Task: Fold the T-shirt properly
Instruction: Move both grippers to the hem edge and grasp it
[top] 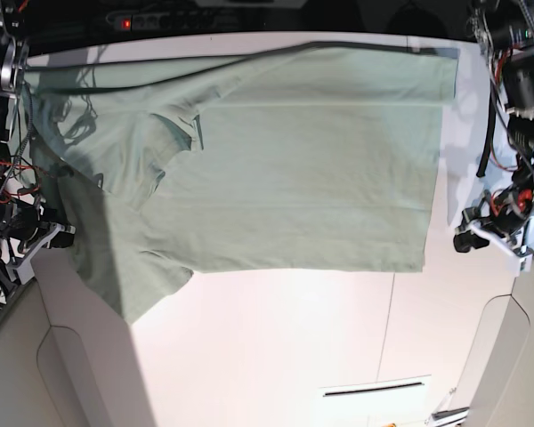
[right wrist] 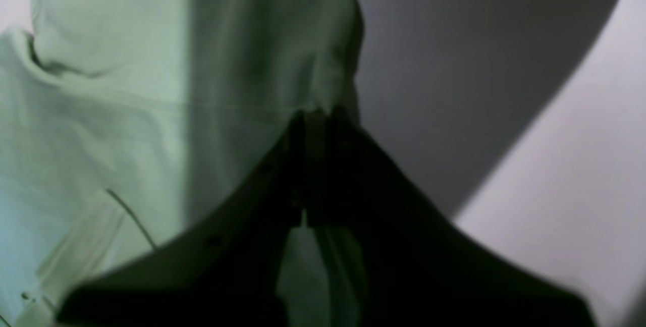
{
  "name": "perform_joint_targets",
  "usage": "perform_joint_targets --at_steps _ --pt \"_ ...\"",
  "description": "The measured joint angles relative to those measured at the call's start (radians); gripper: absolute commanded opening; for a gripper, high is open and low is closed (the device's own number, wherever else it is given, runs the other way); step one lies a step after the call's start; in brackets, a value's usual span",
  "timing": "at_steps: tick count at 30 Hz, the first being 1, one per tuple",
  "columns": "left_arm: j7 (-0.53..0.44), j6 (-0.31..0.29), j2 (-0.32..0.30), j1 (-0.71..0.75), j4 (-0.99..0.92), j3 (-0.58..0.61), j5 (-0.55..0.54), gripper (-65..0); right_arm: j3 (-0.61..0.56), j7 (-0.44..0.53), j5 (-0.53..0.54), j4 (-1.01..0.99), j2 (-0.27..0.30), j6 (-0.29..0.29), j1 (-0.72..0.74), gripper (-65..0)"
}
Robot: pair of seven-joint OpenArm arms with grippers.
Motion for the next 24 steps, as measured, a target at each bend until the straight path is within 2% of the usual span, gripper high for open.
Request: perform_joint_targets --at_steps 5,9,14,22,23,24 --pt "-0.062 0.002 -0.001 -0.156 -0.227 0.116 0.039 -33.4 0.000 0.000 0.001 0.000 0.000 0.000 0.000 -65.0" --pt "-0.074 -0.003 0.001 -0.237 -0.344 0.171 -0.005 -33.4 0.000 0.000 0.001 0.000 0.000 0.000 0.000 -65.0" --pt "-0.032 -0.069 0.025 -0.250 -0.371 0.176 -0.076 -33.4 0.000 0.001 0.000 0.000 0.000 0.000 0.000 -65.0" --pt "-0.030 -0.074 0.079 -0.256 -0.370 0.175 -0.074 -33.7 0.000 0.001 0.001 0.000 0.000 0.000 0.000 -65.0" --pt "-0.031 -0.074 0.080 -0.256 -0.370 0.175 -0.074 -35.3 0.000 0.001 0.000 0.000 0.000 0.000 0.000 -65.0" --pt "-0.033 -0.075 0.081 -0.256 -0.370 0.175 -0.074 -40.6 0.000 0.001 0.000 0.000 0.000 0.000 0.000 -65.0"
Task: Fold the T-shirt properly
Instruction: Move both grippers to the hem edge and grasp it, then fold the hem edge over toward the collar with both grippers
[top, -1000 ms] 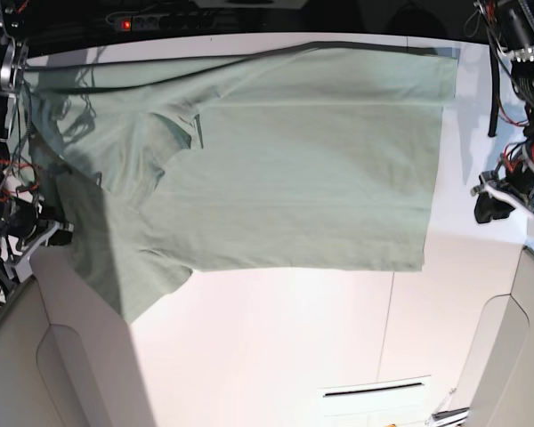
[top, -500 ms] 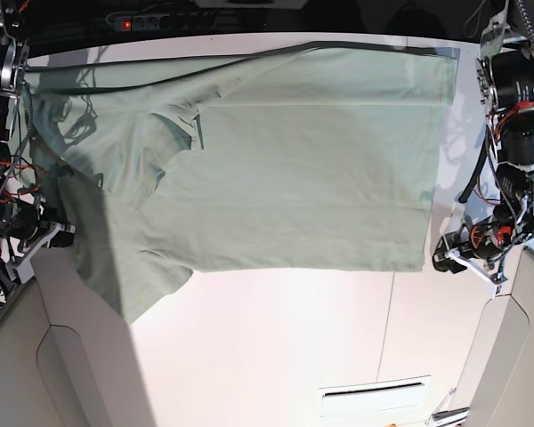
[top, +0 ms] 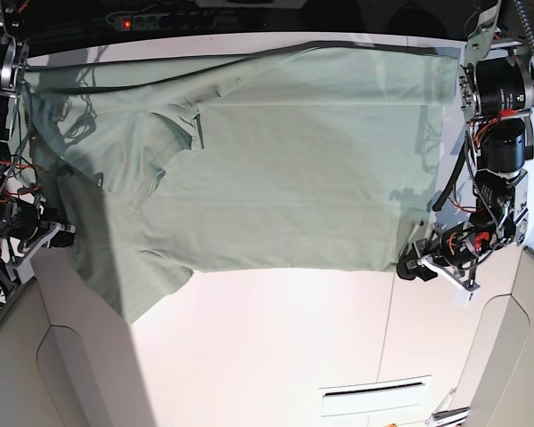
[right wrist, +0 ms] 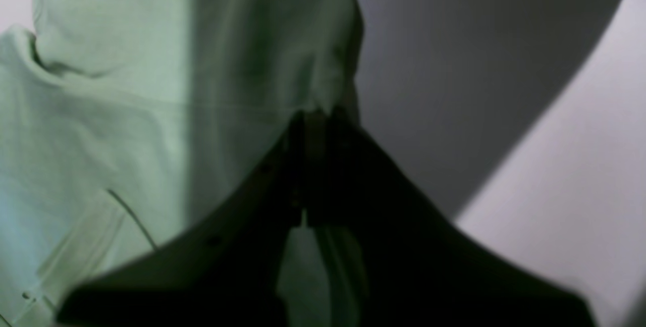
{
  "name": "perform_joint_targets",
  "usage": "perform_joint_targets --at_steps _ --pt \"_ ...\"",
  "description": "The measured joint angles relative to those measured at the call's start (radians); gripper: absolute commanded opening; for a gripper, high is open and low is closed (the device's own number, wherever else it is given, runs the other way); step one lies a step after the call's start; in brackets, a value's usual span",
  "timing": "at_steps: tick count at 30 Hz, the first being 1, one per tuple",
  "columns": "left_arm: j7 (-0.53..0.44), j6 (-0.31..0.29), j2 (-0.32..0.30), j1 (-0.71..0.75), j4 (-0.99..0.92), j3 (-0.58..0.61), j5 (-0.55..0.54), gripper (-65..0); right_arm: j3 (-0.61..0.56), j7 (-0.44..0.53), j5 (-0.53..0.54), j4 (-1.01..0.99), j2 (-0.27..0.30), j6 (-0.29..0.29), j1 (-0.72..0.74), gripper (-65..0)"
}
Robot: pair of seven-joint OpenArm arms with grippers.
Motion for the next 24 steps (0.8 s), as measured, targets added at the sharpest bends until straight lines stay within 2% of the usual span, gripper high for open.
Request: perform_joint_targets --at_steps 3,4,7,8,10,12,17,24 --pt "0.000 0.000 -0.001 0.003 -0.001 0.000 0.016 -63.3 0.000 0.000 0.000 0.000 0.000 0.000 0.000 -65.0" --pt "-0.004 0.000 0.000 0.005 -0.002 0.000 0.012 -65.0 0.000 0.000 0.000 0.000 0.000 0.000 0.000 -65.0" --pt "0.008 -0.009 -0.007 0.006 -0.002 0.000 -0.024 -65.0 0.001 -0.001 -0.002 0.009 0.000 0.000 -0.002 -65.0" --pt "0.020 -0.033 -0.014 0.007 -0.002 0.000 -0.051 -65.0 0.003 -0.007 -0.005 0.019 -0.001 -0.001 -0.003 -65.0" --pt "0.075 -0.076 -0.032 0.011 0.008 0.000 -0.137 -65.0 0.012 -0.031 -0.020 0.063 -0.003 -0.007 -0.020 -65.0" --pt "0.143 -0.087 -0.050 0.011 0.023 0.000 -0.211 -65.0 0.024 -0.060 -0.029 0.129 -0.006 -0.008 -0.051 -65.0" --pt "0.230 -0.093 -0.096 0.027 0.085 -0.011 -0.356 -65.0 0.062 -0.104 -0.032 0.367 -0.006 -0.013 -0.178 -65.0" --pt "0.356 -0.096 -0.114 0.196 0.257 -0.162 -0.484 -65.0 0.135 -0.161 -0.026 0.628 -0.006 -0.018 -0.360 -65.0"
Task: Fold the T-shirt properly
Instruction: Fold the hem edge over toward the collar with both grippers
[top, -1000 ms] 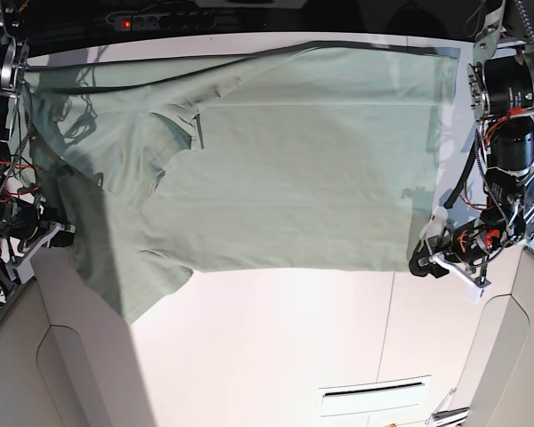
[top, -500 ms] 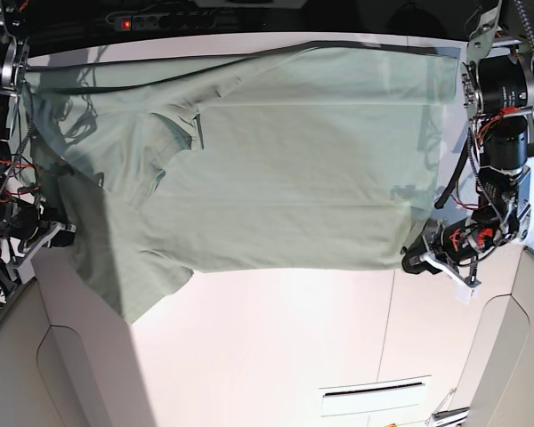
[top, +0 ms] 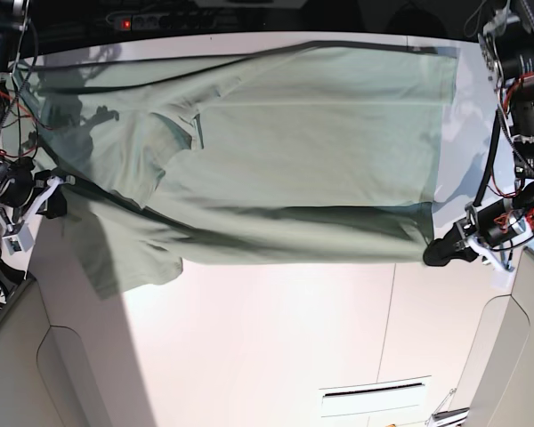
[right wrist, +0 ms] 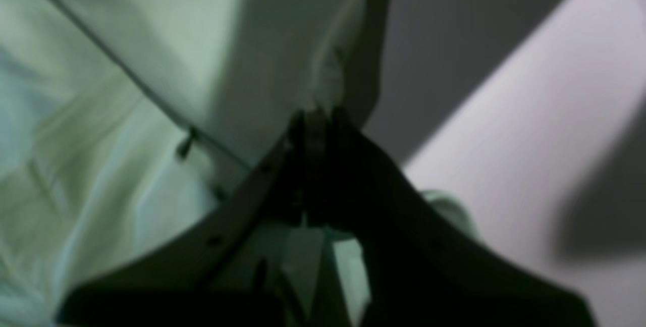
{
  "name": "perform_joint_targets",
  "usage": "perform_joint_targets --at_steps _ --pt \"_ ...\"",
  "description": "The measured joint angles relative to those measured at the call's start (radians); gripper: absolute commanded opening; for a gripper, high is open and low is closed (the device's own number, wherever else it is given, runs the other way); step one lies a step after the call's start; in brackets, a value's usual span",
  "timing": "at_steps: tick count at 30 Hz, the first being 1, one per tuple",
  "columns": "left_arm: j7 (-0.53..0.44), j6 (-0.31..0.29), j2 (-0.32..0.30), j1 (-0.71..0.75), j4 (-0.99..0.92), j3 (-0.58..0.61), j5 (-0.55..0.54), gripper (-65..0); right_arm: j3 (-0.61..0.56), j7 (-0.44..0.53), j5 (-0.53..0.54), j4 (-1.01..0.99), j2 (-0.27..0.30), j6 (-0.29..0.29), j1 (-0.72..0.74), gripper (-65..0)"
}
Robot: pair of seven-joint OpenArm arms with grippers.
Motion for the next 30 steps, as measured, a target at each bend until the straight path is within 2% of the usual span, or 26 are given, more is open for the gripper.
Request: perform_joint_targets --at_steps 3,8,13,16,26,29,30 --pt "0.035 0.000 0.001 0.094 0.099 -0.077 -0.054 -65.0 0.051 -0.032 0.006 0.082 0.000 -0.001 -0.063 -65.0" --pt "0.066 -0.003 0.000 0.251 0.274 -0.176 -0.070 -65.0 0.141 -0.095 0.080 0.180 0.000 0.000 -0.160 -65.0" --pt "0.079 -0.004 0.000 0.366 0.363 -0.224 -0.074 -65.0 0.175 -0.228 0.125 0.202 0.000 0.002 -0.177 -65.0" --pt "0.110 -0.004 0.000 0.413 0.365 -0.226 -0.073 -65.0 0.175 -0.248 0.130 0.202 0.000 0.002 -0.177 -65.0" --pt "0.116 -0.004 0.000 0.443 0.365 -0.226 -0.074 -65.0 0.175 -0.248 0.130 0.202 0.000 0.002 -0.177 -65.0" --pt "0.117 -0.004 0.000 0.444 0.365 -0.226 -0.073 -64.7 0.175 -0.278 0.130 0.202 0.000 0.002 -0.177 -65.0" --pt "0.116 -0.004 0.000 0.444 0.365 -0.226 -0.073 -58.1 0.175 -0.289 0.131 0.202 0.000 -0.003 -0.177 -65.0"
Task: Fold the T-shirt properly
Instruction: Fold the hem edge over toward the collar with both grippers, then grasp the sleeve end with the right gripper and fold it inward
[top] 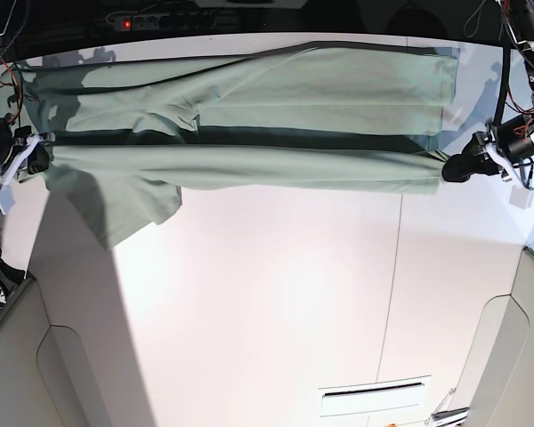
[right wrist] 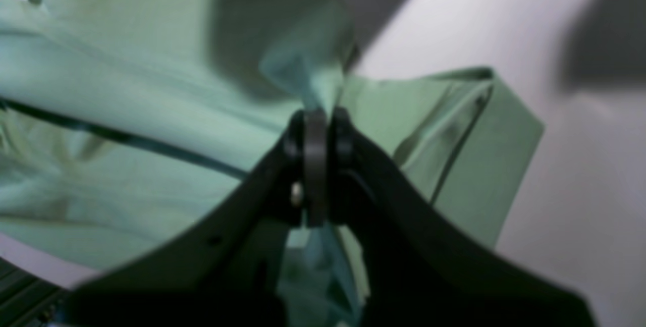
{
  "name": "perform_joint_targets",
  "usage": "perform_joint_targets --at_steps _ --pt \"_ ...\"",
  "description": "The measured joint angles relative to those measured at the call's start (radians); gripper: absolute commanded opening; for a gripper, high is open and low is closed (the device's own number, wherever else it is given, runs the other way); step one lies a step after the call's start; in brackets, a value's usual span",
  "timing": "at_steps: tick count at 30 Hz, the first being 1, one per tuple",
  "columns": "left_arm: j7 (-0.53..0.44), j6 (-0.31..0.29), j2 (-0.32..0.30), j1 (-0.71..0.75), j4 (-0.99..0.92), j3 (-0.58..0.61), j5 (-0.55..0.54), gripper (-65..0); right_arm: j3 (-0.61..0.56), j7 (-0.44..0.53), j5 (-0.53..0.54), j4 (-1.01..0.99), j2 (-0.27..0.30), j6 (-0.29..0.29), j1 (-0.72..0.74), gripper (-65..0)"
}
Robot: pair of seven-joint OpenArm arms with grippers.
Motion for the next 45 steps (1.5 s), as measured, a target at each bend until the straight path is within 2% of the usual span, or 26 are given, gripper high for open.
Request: perform_joint_targets --at_steps 1,2,3,4,9,11,14,21,27,30,32,36,41,45 --pt "0.001 0.000 0.000 0.000 0.000 0.000 -0.001 -51.8 0.000 -0.010 0.000 0.000 0.000 0.000 0.000 -62.8" --pt "0.006 0.000 0.000 0.000 0.000 0.000 0.000 -47.0 0.000 -0.017 0.000 0.000 0.000 0.000 0.000 -55.5" --pt "0.014 0.000 0.000 0.000 0.000 0.000 0.001 -44.3 0.000 -0.025 -0.003 0.000 0.000 -0.002 0.000 -49.7" --pt "0.019 0.000 0.000 0.000 0.000 0.000 0.001 -43.5 0.000 -0.028 -0.004 0.000 0.000 -0.002 0.000 -46.9" --pt "0.035 0.000 0.000 0.000 0.000 0.000 -0.001 -43.5 0.001 -0.039 0.043 0.000 0.000 -0.003 0.000 -46.6" --pt "0.056 0.000 0.000 0.000 0.000 -0.001 -0.024 -43.5 0.001 -0.074 0.068 0.012 0.000 -0.003 0.000 -46.6" --pt "0.060 0.000 0.000 0.000 0.000 -0.001 -0.060 -43.5 0.001 -0.076 0.085 0.053 0.000 -0.003 0.000 -46.6" --pt "0.060 0.000 0.000 0.000 0.000 -0.001 -0.075 -43.5 0.001 0.017 0.081 0.173 0.000 -0.003 0.008 -46.6" --pt "0.059 0.000 0.000 0.000 0.000 -0.001 -0.087 -43.5 -0.006 0.162 0.017 0.156 0.000 0.002 0.092 -46.2" --pt "0.059 0.000 0.000 0.000 0.000 -0.001 -0.087 -43.5 -0.027 0.199 -0.047 0.059 0.000 0.002 0.154 -34.5" --pt "0.055 0.000 0.000 0.000 0.000 -0.001 -0.087 -43.5 -0.052 0.258 -0.056 -0.052 0.000 0.003 0.190 -30.5" --pt "0.051 0.000 0.000 0.000 0.000 -0.001 -0.087 -43.5 -0.137 0.366 -0.060 -0.308 -0.002 -0.001 0.287 -30.5" --pt "0.040 0.000 0.000 -0.001 0.000 -0.001 -0.087 -43.5 -0.282 0.398 -0.061 -0.587 -0.005 -0.003 0.428 -30.5" --pt "0.036 0.000 0.000 -0.003 0.000 -0.001 -0.090 -43.5 -0.357 0.424 -0.060 -0.689 -0.035 -0.004 0.501 -30.6"
